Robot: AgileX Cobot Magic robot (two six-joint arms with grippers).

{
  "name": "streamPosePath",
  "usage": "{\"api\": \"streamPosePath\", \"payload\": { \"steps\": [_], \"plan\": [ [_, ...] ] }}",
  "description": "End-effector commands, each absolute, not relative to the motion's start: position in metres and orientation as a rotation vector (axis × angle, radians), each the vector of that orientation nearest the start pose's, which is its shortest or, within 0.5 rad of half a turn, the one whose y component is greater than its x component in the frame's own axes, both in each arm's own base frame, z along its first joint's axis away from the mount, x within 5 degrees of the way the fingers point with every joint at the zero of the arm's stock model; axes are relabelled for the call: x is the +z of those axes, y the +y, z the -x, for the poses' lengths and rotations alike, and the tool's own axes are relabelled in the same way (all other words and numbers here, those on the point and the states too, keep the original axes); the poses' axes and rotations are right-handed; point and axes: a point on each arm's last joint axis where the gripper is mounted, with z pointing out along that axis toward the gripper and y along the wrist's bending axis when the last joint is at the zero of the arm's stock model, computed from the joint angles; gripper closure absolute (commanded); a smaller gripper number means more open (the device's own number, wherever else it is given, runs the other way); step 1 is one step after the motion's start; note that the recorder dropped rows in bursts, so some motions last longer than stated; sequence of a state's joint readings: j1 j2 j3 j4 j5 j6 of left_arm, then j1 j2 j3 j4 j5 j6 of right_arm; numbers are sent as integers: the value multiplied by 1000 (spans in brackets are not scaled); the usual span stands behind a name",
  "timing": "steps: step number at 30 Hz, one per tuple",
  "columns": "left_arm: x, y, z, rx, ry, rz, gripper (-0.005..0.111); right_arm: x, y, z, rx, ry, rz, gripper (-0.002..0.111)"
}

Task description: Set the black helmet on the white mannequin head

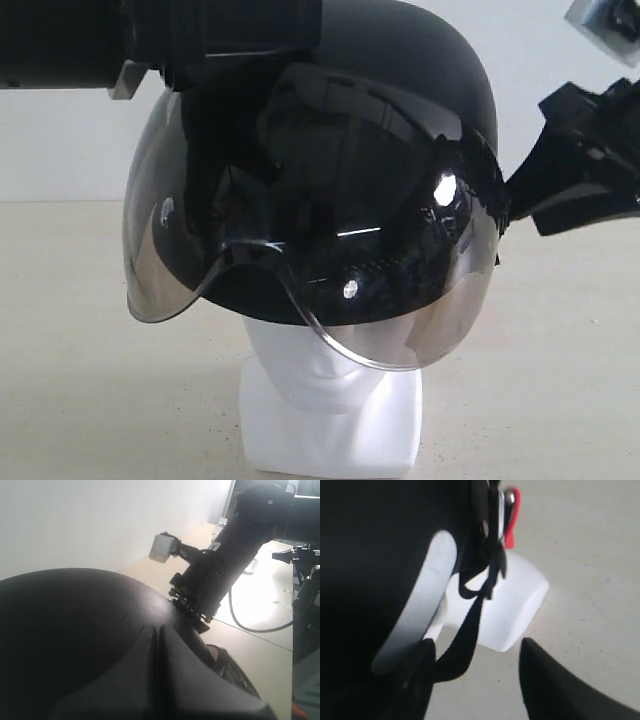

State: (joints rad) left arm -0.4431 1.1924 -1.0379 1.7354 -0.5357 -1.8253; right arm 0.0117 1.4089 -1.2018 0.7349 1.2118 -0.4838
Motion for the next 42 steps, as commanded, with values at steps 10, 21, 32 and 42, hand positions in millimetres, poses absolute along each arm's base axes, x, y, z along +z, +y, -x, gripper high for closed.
{"api": "streamPosePath", "payload": {
  "steps": [10, 21, 32, 42],
  "plan": [
    [390, -152, -216, -822, 1648, -704, 102, 399, 44, -278, 576, 2514, 273, 52],
    [431, -139, -191, -785, 1485, -707, 102, 476, 52, -246, 623, 2209, 380, 107],
    [458, -114, -236, -613, 1429, -685, 102, 492, 122, -188, 724, 2085, 806, 108],
    [438, -98, -300, -821, 1500, -905, 102, 481, 167, -162, 607, 2091, 1028, 108]
  ]
}}
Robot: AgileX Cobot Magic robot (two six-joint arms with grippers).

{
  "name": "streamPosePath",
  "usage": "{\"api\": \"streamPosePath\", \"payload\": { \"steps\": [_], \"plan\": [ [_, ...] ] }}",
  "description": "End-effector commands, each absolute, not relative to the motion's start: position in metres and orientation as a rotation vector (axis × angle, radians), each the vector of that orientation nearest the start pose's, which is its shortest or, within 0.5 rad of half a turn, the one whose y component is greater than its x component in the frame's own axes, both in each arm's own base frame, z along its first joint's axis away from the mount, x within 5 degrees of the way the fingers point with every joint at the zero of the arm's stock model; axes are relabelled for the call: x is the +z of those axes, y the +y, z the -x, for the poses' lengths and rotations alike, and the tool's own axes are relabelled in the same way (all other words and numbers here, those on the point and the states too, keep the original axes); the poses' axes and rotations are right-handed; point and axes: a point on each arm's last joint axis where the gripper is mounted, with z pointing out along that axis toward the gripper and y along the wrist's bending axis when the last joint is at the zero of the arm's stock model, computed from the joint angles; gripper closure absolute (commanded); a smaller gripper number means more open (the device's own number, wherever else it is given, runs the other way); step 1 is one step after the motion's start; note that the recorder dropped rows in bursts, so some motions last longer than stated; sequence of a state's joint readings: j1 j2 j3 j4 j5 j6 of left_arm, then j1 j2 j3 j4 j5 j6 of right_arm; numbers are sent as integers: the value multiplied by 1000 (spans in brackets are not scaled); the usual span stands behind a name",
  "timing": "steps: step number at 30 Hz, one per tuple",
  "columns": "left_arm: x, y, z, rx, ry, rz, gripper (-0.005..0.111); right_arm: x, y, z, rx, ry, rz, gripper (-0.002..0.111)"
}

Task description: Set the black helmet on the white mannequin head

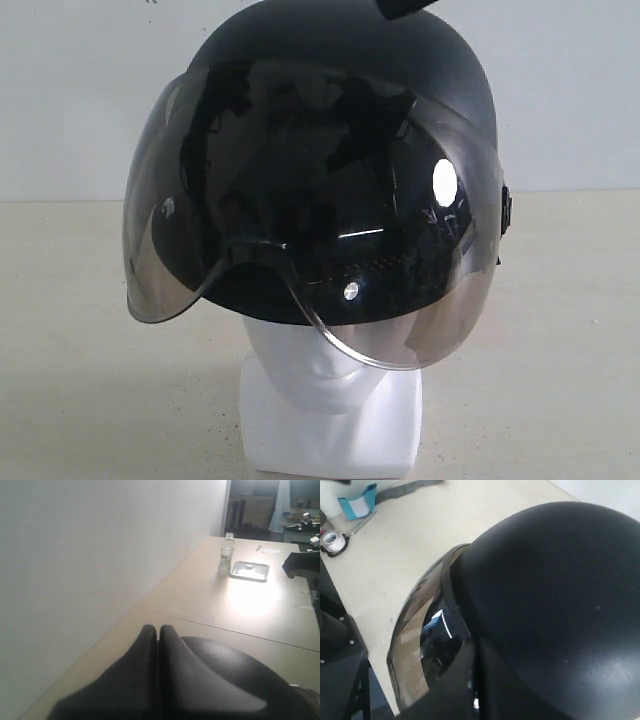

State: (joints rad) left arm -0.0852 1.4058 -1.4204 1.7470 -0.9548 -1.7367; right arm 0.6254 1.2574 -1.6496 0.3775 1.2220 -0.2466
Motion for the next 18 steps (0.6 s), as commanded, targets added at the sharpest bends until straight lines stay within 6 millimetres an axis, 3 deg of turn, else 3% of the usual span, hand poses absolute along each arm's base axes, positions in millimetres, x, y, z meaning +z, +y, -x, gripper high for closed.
{"api": "streamPosePath", "payload": {
  "steps": [1, 9, 18],
  "plan": [
    [435, -98, -303, -821, 1505, -906, 102, 482, 169, -162, 607, 2073, 1032, 108],
    [408, -101, -323, -876, 1536, -973, 102, 481, 184, -173, 638, 2013, 982, 108],
    [394, -103, -333, -918, 1564, -986, 102, 466, 200, -192, 635, 2060, 985, 108]
  ]
}}
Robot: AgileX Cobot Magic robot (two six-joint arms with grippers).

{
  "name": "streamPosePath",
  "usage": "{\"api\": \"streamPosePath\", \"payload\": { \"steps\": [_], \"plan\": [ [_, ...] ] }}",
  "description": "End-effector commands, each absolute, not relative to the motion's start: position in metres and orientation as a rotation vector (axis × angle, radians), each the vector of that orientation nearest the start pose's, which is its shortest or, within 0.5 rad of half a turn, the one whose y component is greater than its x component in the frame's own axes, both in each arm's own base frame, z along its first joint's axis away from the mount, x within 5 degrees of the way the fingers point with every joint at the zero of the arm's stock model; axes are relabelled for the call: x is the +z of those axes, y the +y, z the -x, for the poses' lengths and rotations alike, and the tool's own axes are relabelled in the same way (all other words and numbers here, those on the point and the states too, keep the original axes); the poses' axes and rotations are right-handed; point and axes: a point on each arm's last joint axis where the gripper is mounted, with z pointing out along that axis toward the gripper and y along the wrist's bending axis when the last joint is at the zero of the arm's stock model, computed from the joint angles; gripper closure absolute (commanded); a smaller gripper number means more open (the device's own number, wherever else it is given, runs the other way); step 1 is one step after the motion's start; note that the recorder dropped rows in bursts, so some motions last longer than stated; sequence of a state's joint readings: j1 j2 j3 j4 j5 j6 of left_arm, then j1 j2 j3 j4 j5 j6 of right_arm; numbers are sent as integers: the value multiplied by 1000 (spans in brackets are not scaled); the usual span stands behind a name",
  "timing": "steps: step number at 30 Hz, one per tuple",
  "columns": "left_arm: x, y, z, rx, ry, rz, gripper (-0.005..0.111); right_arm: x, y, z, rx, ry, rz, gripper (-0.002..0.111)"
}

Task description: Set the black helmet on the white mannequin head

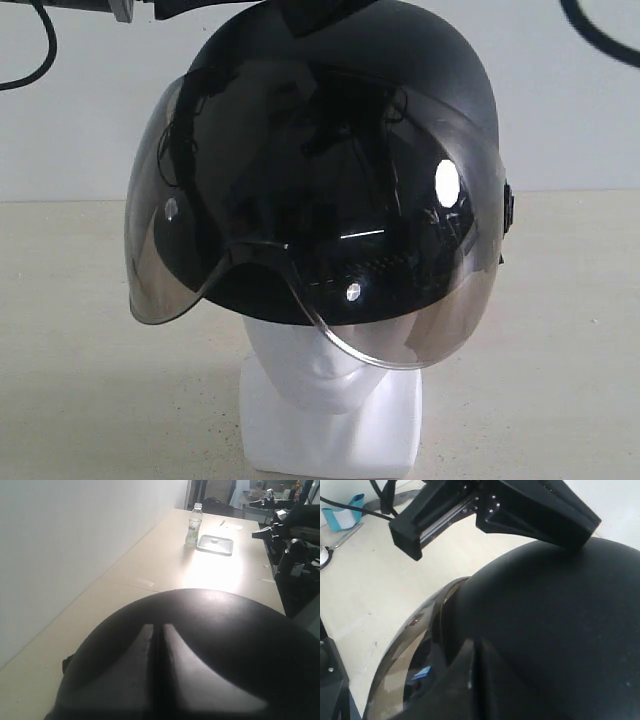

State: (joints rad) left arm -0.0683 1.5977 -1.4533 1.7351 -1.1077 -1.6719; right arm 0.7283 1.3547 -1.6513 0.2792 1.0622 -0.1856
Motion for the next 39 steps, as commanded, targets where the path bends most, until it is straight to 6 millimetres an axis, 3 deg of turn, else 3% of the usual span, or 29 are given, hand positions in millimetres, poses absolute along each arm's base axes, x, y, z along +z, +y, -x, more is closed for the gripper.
{"api": "streamPosePath", "payload": {
  "steps": [1, 8, 13, 21, 30, 39],
  "plan": [
    [394, -103, -332, -920, 1564, -988, 102, 465, 200, -191, 637, 2062, 986, 108],
    [394, -105, -328, -990, 1578, -996, 102, 448, 210, -193, 679, 2185, 1065, 108],
    [394, -106, -328, -1011, 1594, -980, 102, 442, 220, -176, 666, 2214, 1196, 108],
    [394, -107, -326, -1026, 1592, -991, 102, 442, 221, -175, 660, 2227, 1183, 108],
    [392, -107, -327, -1037, 1603, -981, 102, 410, 225, -175, 631, 2320, 1247, 108],
    [392, -107, -327, -1039, 1605, -979, 102, 406, 226, -173, 629, 2324, 1266, 108]
  ]
}}
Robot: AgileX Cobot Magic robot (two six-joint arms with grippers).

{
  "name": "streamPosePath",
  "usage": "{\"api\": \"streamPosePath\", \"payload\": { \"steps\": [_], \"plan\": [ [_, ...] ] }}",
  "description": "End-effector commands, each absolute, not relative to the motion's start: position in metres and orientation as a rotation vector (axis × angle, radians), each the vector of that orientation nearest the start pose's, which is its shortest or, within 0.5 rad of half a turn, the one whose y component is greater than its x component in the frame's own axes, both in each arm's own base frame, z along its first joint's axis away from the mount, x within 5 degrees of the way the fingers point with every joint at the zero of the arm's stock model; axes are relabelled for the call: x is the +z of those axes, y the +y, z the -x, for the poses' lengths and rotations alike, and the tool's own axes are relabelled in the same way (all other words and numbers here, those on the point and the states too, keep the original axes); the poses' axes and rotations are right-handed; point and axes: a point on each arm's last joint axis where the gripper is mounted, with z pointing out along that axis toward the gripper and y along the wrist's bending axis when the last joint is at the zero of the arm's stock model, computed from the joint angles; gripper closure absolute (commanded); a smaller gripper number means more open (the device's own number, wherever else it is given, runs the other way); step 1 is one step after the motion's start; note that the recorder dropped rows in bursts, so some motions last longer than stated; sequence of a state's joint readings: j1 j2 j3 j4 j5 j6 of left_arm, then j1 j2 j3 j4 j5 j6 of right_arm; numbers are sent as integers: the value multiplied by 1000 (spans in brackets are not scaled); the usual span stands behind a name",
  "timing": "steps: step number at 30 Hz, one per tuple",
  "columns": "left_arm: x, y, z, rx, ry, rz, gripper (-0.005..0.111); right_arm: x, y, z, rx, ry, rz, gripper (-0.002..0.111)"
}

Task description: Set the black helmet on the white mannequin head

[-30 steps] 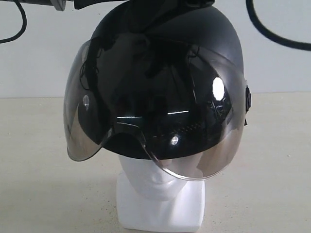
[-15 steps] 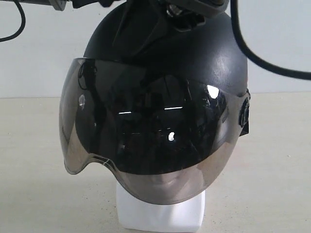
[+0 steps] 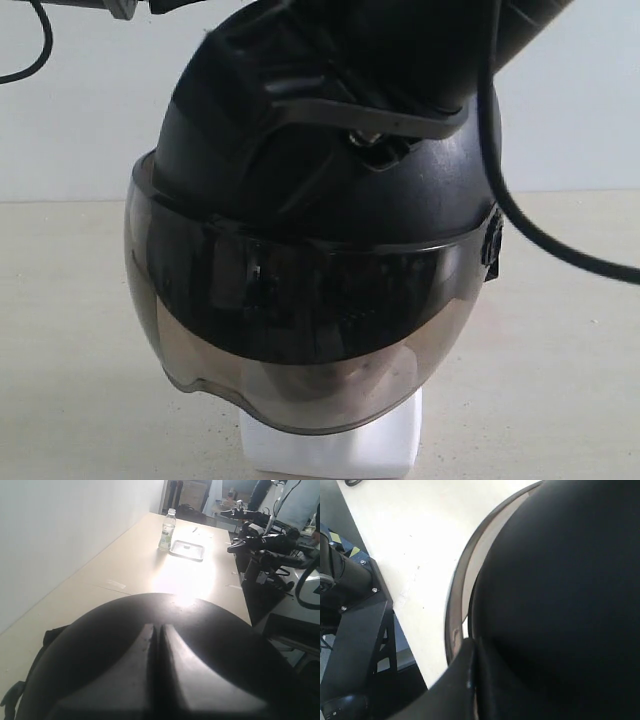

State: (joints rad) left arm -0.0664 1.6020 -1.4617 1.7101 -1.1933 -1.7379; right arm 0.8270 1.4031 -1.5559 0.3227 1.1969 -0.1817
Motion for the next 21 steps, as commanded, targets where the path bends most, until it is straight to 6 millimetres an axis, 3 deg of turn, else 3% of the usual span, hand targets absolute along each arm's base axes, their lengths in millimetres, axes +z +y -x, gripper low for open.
{"api": "streamPosePath", "payload": {
  "steps": [1, 8, 21],
  "plan": [
    [392, -107, -327, -1039, 1605, -979, 102, 404, 226, -173, 627, 2330, 1268, 108],
    [392, -107, -327, -1039, 1605, -979, 102, 380, 227, -174, 618, 2385, 1273, 108],
    [392, -107, -327, -1042, 1608, -976, 102, 384, 227, -171, 648, 2369, 1263, 108]
  ]
}}
